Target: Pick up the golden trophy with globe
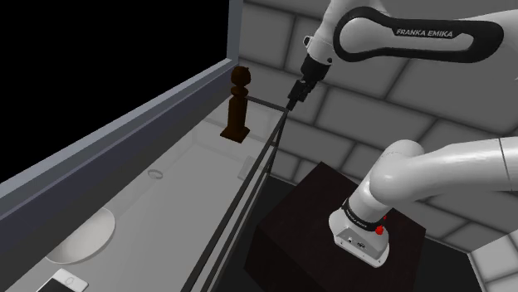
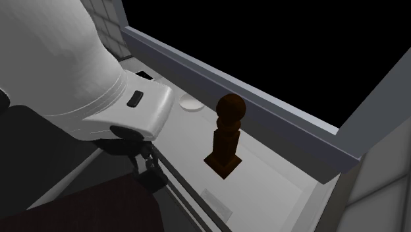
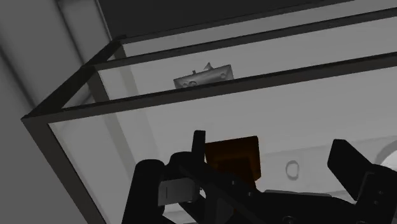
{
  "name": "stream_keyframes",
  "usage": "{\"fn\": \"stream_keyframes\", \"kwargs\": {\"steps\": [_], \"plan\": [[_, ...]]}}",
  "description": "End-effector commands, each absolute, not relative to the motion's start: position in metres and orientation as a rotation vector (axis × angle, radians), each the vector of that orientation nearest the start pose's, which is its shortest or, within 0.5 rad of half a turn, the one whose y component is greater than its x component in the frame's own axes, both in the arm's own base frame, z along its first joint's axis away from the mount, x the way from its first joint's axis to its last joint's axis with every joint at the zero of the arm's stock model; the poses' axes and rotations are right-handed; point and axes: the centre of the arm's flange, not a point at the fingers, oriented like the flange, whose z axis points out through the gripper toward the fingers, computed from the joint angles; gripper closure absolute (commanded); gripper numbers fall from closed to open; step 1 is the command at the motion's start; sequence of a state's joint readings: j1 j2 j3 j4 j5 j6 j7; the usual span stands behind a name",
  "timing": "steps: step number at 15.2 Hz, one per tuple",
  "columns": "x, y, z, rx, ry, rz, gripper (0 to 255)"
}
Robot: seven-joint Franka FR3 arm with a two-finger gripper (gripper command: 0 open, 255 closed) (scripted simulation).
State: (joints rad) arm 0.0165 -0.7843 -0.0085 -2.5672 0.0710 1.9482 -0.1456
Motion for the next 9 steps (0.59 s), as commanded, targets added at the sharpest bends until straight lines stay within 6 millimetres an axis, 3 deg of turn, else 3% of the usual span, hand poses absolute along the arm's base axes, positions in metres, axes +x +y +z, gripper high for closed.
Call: {"fn": "stream_keyframes", "kwargs": {"steps": [1, 9], "plan": [[0.343, 0.009, 0.511, -3.04, -0.241, -0.4, 0], [0.399, 0.024, 0.466, -2.908, -0.372, -0.872, 0]]}}
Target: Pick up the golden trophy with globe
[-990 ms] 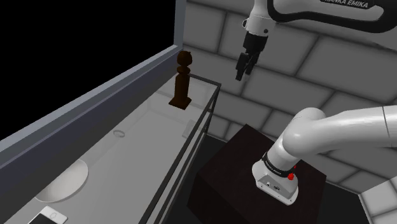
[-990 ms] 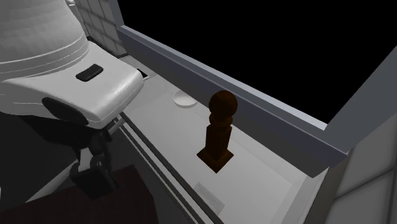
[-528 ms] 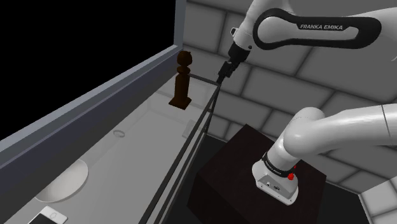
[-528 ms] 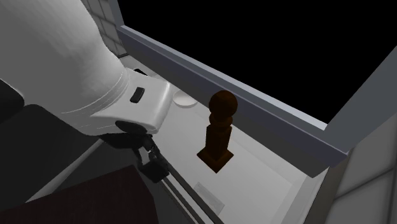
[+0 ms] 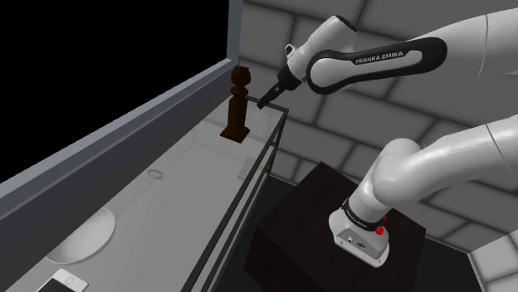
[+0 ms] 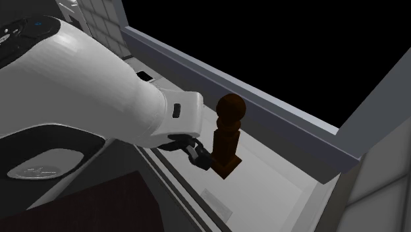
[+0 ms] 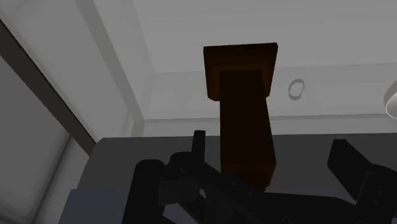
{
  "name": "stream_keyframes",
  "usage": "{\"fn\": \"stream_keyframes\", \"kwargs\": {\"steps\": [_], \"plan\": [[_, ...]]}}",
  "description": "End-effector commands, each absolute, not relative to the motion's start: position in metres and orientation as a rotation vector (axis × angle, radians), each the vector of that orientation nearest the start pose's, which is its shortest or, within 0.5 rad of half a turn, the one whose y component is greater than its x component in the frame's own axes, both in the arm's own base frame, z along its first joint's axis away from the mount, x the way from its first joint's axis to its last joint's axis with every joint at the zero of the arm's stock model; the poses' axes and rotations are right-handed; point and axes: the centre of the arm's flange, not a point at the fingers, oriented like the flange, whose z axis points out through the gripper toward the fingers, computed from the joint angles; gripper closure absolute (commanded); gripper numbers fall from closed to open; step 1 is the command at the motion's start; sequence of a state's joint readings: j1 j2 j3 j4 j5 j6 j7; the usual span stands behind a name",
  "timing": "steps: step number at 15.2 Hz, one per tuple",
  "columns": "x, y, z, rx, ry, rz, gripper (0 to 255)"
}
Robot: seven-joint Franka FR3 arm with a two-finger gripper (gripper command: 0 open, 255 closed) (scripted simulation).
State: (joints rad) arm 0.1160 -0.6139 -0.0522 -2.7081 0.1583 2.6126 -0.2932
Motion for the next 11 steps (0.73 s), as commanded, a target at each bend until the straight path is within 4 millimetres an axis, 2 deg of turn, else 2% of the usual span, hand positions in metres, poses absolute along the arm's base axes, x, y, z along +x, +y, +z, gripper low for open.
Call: {"fn": "stream_keyframes", "kwargs": {"steps": [1, 6, 7, 11], "plan": [[0.407, 0.026, 0.462, -2.887, -0.388, -0.929, 0], [0.448, 0.039, 0.446, -2.759, -0.463, -1.209, 0], [0.448, 0.039, 0.445, -2.757, -0.464, -1.213, 0], [0.448, 0.039, 0.424, -2.757, -0.464, -1.213, 0]]}}
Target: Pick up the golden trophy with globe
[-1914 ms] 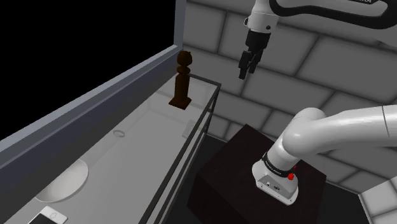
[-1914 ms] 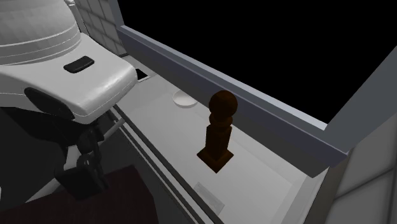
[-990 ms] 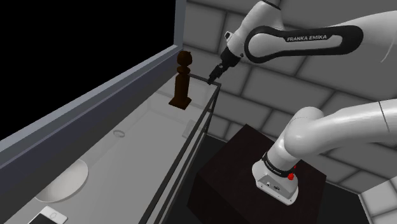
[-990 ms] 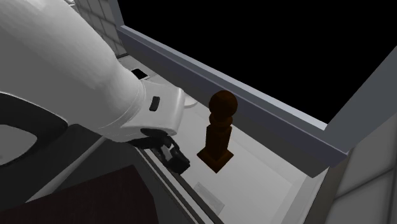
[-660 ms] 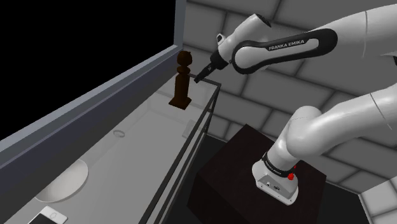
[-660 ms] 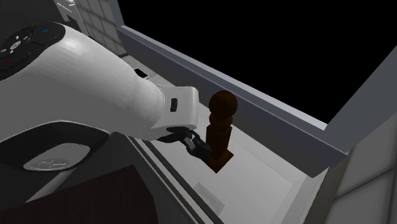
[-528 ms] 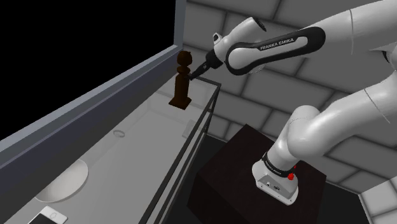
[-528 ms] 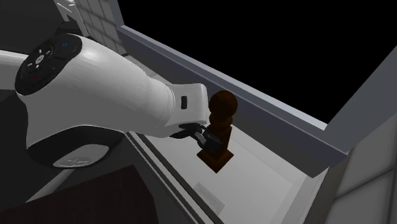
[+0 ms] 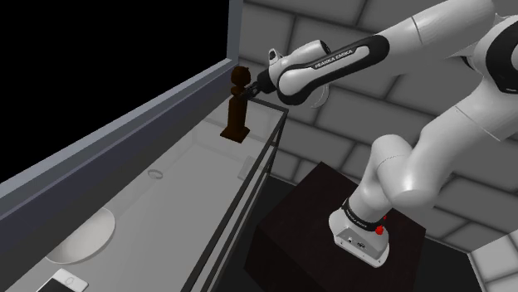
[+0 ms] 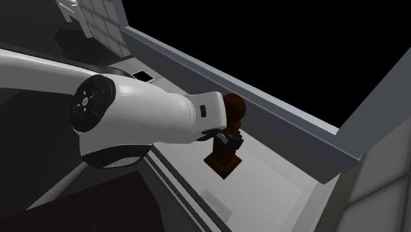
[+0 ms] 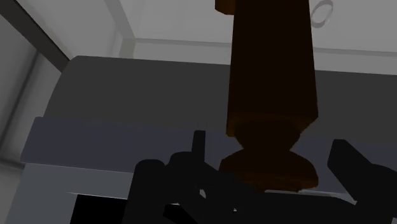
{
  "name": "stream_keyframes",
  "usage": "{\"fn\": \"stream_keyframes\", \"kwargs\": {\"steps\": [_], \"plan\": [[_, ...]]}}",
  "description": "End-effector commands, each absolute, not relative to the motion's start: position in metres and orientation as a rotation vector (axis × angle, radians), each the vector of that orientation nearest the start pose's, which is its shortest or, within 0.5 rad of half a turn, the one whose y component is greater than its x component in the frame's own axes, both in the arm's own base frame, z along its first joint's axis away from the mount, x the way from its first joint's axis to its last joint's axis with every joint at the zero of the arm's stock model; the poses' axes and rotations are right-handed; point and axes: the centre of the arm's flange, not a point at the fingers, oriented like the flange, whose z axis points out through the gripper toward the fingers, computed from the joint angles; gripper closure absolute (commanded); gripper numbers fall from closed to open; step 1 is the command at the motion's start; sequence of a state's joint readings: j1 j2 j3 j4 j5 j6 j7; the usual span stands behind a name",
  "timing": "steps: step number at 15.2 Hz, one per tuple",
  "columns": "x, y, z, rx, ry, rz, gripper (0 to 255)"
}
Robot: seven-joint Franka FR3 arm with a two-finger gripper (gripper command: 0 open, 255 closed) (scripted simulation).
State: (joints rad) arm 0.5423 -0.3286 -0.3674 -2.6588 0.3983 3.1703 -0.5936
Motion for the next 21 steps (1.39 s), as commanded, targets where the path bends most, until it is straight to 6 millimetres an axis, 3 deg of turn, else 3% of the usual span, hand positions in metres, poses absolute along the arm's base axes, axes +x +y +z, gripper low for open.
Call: {"fn": "stream_keyframes", "kwargs": {"steps": [1, 3, 5, 6, 15, 21], "plan": [[0.448, 0.039, 0.419, -2.757, -0.464, -1.213, 0], [0.448, 0.039, 0.405, -2.757, -0.464, -1.213, 0], [0.448, 0.039, 0.405, -2.757, -0.464, -1.213, 0], [0.448, 0.039, 0.405, -2.757, -0.464, -1.213, 255], [0.448, 0.039, 0.405, -2.757, -0.464, -1.213, 255], [0.448, 0.039, 0.437, -2.757, -0.464, -1.213, 255]]}}
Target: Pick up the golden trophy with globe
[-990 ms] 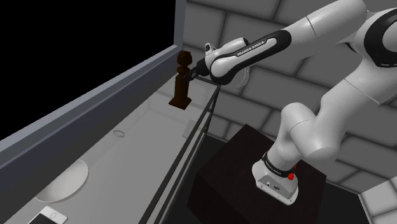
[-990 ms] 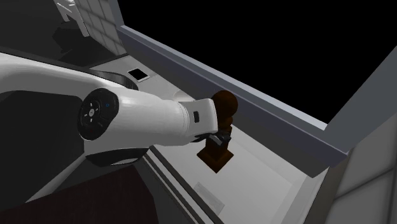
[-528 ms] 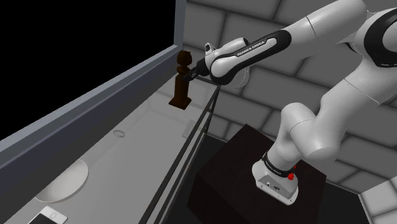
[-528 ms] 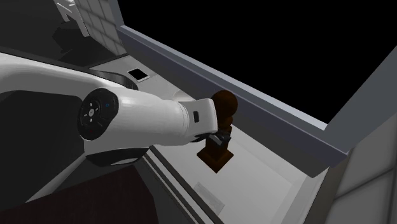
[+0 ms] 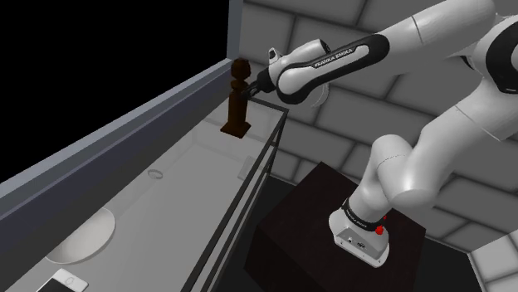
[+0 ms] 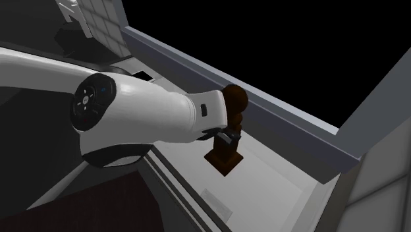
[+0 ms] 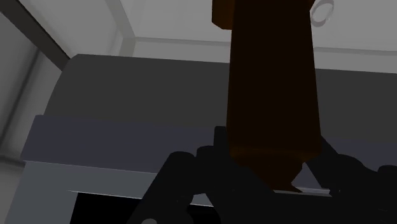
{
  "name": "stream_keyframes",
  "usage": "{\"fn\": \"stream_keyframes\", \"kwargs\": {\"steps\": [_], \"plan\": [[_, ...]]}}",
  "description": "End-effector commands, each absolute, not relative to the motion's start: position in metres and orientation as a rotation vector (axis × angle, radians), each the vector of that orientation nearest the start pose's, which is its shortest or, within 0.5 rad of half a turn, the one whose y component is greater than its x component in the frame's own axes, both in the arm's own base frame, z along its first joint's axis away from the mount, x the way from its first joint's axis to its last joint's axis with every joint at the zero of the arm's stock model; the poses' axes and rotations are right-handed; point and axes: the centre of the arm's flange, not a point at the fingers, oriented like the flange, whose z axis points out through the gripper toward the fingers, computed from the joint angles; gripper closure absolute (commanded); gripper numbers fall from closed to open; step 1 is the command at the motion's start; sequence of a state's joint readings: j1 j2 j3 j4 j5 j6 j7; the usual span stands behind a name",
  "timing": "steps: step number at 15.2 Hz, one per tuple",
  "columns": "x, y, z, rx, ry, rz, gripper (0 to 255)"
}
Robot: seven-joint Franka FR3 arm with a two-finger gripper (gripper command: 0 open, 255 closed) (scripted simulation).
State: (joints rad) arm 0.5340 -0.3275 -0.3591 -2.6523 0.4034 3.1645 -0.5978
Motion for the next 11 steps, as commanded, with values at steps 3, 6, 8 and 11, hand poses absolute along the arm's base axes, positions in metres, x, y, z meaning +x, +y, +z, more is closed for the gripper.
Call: {"fn": "stream_keyframes", "kwargs": {"steps": [3, 6, 8, 11], "plan": [[0.448, 0.039, 0.453, -2.757, -0.464, -1.213, 255], [0.448, 0.039, 0.469, -2.757, -0.464, -1.213, 255], [0.448, 0.039, 0.479, -2.757, -0.464, -1.213, 255], [0.448, 0.039, 0.485, -2.757, -0.464, -1.213, 255]]}}
